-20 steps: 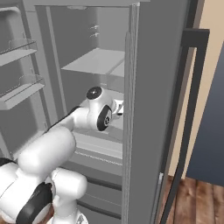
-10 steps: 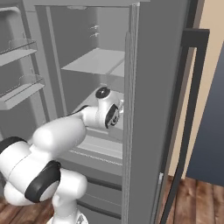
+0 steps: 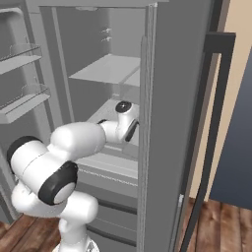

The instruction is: Gather the carrot and cucumber from the fridge and place them on a tray on the dining counter. Then gather the chicken drumsticks from the fridge and place them on the other tray.

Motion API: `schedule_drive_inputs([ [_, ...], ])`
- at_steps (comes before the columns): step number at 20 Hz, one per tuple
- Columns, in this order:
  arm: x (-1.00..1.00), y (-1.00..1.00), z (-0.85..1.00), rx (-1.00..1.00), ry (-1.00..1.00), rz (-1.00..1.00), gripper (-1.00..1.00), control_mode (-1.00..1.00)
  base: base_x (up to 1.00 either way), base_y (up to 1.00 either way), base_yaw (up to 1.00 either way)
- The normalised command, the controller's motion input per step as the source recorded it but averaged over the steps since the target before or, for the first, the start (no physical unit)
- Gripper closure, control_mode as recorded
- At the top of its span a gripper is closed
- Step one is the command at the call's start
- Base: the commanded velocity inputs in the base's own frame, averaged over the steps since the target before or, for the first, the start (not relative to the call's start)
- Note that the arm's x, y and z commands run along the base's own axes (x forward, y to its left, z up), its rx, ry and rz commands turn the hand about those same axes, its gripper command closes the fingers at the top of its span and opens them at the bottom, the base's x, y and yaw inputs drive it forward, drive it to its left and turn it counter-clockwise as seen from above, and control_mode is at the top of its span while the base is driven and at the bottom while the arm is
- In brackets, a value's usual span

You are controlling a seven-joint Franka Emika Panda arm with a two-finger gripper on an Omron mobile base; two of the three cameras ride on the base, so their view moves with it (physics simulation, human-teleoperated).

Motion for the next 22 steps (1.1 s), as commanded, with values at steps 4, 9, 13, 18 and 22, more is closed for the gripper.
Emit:
schedule_drive_inputs([
  [4, 0.34, -0.08, -0.23, 0.0, 0.04, 0.0, -1.0, -1.0, 0.0, 0.0, 0.0],
  [9, 0.33, -0.09, -0.22, 0.0, 0.04, 0.0, -1.0, -1.0, 0.0, 0.0, 0.0],
  [13, 0.25, -0.16, -0.18, 0.0, 0.01, 0.0, -1.0, -1.0, 0.0, 0.0, 0.0],
  [18, 0.2, -0.17, -0.11, 0.0, 0.0, 0.0, -1.0, -1.0, 0.0, 0.0, 0.0],
  [22, 0.21, -0.13, -0.06, 0.0, 0.0, 0.0, -1.0, -1.0, 0.0, 0.0, 0.0],
])
